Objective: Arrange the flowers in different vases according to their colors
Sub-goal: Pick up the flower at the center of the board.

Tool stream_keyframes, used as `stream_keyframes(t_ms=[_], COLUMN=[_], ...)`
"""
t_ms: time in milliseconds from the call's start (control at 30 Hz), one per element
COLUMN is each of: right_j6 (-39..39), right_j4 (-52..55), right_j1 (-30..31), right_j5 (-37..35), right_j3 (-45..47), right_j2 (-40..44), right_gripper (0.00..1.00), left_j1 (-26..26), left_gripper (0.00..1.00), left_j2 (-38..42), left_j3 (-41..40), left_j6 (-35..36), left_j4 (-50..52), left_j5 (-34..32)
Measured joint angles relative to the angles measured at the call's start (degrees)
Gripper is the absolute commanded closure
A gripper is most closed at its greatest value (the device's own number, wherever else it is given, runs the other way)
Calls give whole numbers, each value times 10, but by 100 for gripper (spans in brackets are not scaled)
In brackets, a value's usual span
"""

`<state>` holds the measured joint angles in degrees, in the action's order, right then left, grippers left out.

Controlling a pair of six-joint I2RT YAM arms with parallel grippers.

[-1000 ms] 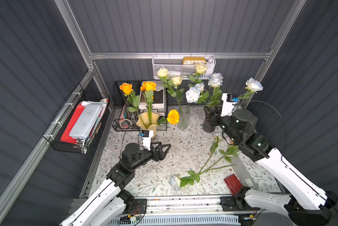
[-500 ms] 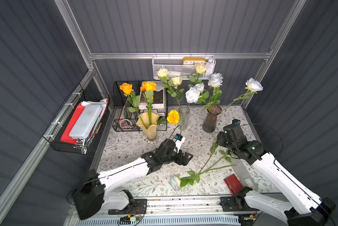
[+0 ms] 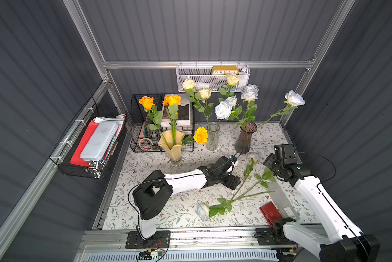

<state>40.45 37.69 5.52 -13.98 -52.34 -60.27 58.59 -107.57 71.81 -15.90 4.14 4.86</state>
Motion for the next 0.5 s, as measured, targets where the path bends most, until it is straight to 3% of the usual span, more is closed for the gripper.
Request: stream_keyframes(t_ms=[500], right_j6=[-3], right_j4=[-42], right_j1=[-49], right_j5=[40], right_j3=[35], right_j2=[0], right_gripper=[38], left_j1=[43], left_gripper=[22], left_j2=[-161], left_j3=[206], left_j6=[13], left_j4=[121], left_j5=[-61])
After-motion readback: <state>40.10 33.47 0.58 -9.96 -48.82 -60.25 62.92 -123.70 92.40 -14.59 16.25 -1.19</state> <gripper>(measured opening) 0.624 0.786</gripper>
